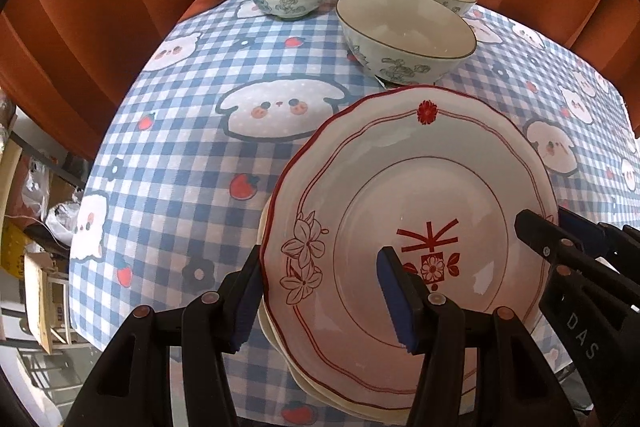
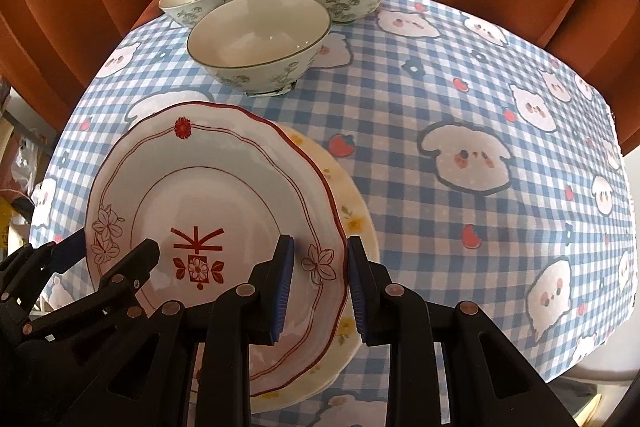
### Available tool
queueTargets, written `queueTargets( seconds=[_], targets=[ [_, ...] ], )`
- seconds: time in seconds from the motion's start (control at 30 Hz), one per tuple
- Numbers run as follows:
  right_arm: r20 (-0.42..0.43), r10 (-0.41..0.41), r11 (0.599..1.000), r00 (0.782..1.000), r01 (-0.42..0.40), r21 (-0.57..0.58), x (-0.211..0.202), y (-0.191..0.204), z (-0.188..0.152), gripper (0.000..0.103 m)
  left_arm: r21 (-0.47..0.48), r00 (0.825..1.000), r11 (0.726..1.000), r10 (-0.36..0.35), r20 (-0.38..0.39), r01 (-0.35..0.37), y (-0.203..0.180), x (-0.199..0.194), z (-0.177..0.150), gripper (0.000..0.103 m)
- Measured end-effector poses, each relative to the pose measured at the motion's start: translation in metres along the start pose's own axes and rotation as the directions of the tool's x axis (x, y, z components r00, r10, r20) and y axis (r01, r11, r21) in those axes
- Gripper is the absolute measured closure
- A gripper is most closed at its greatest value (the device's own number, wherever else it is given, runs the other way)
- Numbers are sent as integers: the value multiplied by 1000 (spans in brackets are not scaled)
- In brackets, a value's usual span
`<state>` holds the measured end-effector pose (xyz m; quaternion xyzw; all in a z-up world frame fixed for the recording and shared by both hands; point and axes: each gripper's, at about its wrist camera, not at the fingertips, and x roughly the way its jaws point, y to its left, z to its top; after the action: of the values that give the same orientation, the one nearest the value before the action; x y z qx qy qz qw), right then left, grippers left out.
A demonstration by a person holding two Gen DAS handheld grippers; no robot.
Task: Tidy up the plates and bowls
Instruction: 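Lower the red-patterned plate onto the yellow-floral stack with both tools, then open both tools and move them toward the large green-patterned bowl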
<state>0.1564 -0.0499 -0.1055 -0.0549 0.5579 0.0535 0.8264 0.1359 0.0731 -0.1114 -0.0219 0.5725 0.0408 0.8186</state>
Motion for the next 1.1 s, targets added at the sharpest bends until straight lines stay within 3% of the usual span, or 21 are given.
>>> queueTargets(
  seconds=[0.4, 0.5, 0.63, 0.7, 0.77, 1.1],
  targets=[
    [-18, 16, 999, 1000, -16, 34, 8, 1, 0, 71, 48, 998, 997, 52, 25, -53, -3, 6, 0, 46],
    [-17, 3, 999, 1000, -2, 34, 9, 3, 0, 70, 57, 999, 997, 43, 27, -45, -5, 7, 0, 37],
    [-16, 20, 999, 1000, -19, 42, 9, 3, 1, 62, 61, 1000, 998, 19, 21, -20, -5, 6, 1, 32],
    [-9, 36, 998, 999, -36, 48, 7, 2, 2, 47, 61, 1000, 998, -7, 23, 5, -5, 4, 1, 30],
    [8, 38, 998, 999, -38, 46, 2, 3, 2, 41, 65, 999, 998, -20, 30, 18, -6, 2, 2, 27],
    [68, 37, 997, 997, -41, 64, -22, 9, 12, 39, 68, 996, 997, -53, 78, 48, 3, -19, 14, 25]
  ],
)
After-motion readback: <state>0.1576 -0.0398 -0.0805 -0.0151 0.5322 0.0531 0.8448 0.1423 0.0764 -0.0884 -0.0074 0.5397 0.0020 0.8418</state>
